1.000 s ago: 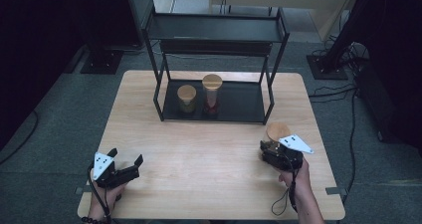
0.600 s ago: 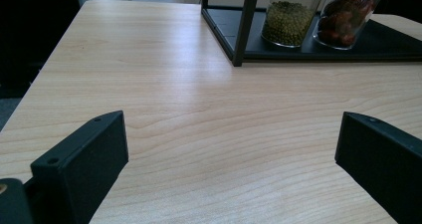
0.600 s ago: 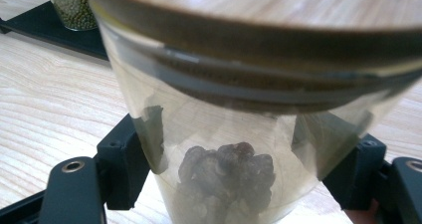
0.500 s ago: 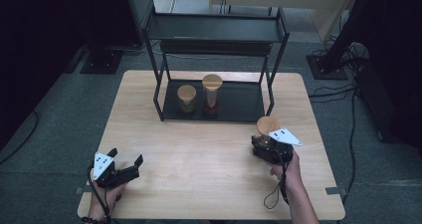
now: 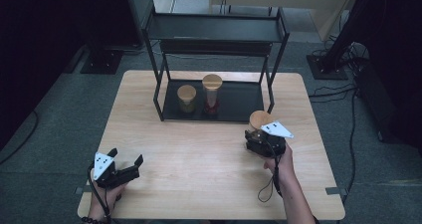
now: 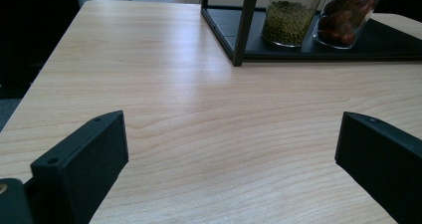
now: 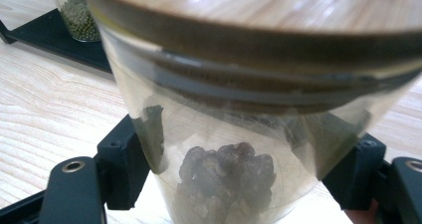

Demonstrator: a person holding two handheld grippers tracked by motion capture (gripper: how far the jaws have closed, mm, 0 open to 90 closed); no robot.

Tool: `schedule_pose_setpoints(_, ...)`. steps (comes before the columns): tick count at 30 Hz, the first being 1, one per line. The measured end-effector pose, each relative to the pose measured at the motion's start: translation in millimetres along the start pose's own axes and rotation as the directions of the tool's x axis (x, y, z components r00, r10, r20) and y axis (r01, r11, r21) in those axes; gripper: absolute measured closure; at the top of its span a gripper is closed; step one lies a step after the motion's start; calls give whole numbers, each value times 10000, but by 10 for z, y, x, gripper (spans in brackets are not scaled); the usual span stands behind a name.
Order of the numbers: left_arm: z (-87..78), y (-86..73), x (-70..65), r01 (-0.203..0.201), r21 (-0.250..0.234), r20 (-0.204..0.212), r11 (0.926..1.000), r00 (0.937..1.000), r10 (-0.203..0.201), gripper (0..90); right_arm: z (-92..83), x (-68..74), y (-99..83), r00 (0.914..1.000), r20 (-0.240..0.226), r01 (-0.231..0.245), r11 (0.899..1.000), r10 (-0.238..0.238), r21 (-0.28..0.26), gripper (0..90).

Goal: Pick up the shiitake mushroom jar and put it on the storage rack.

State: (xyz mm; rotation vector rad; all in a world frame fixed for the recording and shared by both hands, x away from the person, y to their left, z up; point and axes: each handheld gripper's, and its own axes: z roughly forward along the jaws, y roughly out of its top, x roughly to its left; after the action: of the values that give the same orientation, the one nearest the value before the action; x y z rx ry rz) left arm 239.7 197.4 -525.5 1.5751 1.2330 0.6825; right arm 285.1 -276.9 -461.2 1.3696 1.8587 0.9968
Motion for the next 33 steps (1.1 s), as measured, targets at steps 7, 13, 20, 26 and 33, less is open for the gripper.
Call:
schedule_pose_setpoints(7, 0, 0, -2, -28, 4, -3, 10000, 10000, 28, 4, 90, 43, 43, 10000, -45, -21, 9999, 22, 113, 244)
schedule_pose_setpoints(13, 0, 1, -2, -33, 12, -5, 10000, 10000, 33, 4, 153, 76, 108, 10000, -49, 68, 9999, -67, 159, 244)
schedule_pose_setpoints(20, 0, 0, -3, -43, 9, -5, 10000, 10000, 43, 4, 228, 116, 193, 9998, -96, 150, 9996, -148, 220, 245)
schedule_pose_setpoints(26, 0, 0, -4, -57, 12, -9, 10000, 10000, 57, 4, 297, 136, 269, 9998, -121, 152, 9995, -149, 275, 245)
schedule_pose_setpoints(33, 1, 1, -5, -61, 19, -2, 10000, 10000, 61, 4, 387, 153, 362, 9999, -16, 103, 9993, -102, 357, 245)
